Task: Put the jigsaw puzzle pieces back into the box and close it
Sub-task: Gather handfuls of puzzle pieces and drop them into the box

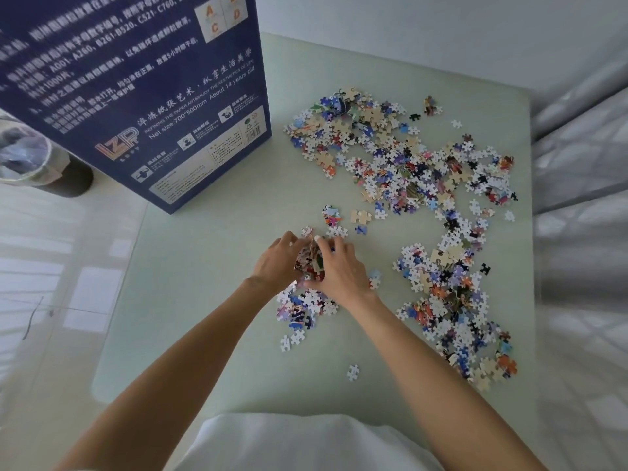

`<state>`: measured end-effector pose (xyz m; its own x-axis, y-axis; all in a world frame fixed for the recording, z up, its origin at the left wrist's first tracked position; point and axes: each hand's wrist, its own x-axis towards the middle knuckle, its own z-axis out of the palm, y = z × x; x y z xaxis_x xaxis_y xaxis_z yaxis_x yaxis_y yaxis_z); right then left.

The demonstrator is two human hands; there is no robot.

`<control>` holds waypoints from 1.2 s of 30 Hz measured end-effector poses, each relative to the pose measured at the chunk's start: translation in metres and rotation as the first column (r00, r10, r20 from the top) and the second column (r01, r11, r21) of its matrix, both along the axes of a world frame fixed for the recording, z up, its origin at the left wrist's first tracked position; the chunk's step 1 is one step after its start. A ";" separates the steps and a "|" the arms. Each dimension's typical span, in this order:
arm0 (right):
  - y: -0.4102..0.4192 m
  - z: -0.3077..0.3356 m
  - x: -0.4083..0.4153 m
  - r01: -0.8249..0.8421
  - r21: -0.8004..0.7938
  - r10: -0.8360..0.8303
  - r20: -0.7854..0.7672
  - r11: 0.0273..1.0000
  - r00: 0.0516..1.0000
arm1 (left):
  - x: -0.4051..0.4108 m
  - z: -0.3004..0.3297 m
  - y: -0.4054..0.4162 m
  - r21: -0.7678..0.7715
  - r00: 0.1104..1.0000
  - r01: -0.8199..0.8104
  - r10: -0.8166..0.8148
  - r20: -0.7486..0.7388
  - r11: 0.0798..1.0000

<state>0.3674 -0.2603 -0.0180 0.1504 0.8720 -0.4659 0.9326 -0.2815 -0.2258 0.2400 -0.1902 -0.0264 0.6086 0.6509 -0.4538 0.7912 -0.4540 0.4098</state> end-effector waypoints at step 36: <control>-0.003 -0.002 0.019 -0.014 0.220 0.014 0.002 0.975 1.000 | -0.026 0.006 0.008 0.055 0.980 -0.171 0.164 0.114 0.984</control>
<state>0.3866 -0.2632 -0.0197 0.1373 0.9551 -0.2627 0.9363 -0.2116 -0.2802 0.2144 -0.1826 -0.0199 0.5316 0.7735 -0.3450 0.8106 -0.3465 0.4720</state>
